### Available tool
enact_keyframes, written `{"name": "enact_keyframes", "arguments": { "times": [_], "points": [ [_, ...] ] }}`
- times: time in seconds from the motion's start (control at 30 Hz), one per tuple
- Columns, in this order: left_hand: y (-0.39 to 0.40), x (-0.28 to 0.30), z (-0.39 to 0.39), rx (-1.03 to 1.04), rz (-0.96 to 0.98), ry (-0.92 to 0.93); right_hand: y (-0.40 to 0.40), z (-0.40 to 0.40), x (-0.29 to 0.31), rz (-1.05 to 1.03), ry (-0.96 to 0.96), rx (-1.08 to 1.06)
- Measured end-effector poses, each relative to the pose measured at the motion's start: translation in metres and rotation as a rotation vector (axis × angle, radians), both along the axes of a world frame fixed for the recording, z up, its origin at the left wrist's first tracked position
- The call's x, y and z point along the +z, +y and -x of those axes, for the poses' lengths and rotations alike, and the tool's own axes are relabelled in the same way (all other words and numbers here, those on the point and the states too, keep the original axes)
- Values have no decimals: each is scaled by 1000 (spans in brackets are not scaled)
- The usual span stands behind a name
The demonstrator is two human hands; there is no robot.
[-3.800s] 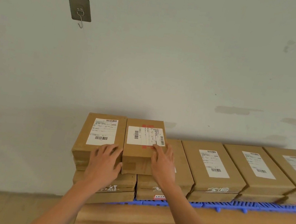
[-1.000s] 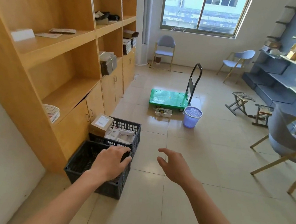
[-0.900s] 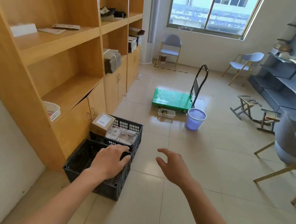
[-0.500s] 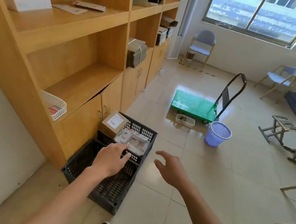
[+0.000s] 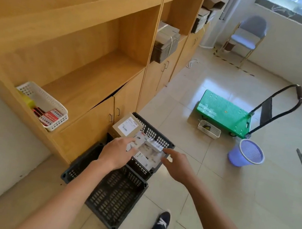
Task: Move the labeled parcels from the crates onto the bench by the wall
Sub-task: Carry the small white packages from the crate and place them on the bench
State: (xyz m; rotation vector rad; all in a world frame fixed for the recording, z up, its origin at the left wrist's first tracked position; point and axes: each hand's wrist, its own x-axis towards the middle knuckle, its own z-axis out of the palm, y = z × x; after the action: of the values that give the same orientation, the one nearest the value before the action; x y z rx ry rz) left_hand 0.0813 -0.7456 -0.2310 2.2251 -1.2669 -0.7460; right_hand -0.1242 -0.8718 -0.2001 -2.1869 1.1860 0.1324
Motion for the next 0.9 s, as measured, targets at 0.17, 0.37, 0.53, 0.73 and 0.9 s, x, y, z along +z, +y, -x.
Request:
{"name": "enact_keyframes", "arguments": {
  "times": [0.17, 0.37, 0.53, 0.73, 0.9],
  "points": [
    [-54, -39, -27, 159, -22, 83, -82, -52, -51, -106, 30, 130],
    [-122, -115, -52, 489, -122, 244, -206, -118, -153, -263, 128, 299],
    [-180, -199, -54, 756, -168, 488, -297, -150, -253, -389, 268, 256],
    [-236, -306, -80, 996, -153, 670, -351, -206, -365, -414, 304, 320],
    [-260, -393, -127, 1177, -117, 668, -370, -262, -438, -410, 195, 324]
  ]
}}
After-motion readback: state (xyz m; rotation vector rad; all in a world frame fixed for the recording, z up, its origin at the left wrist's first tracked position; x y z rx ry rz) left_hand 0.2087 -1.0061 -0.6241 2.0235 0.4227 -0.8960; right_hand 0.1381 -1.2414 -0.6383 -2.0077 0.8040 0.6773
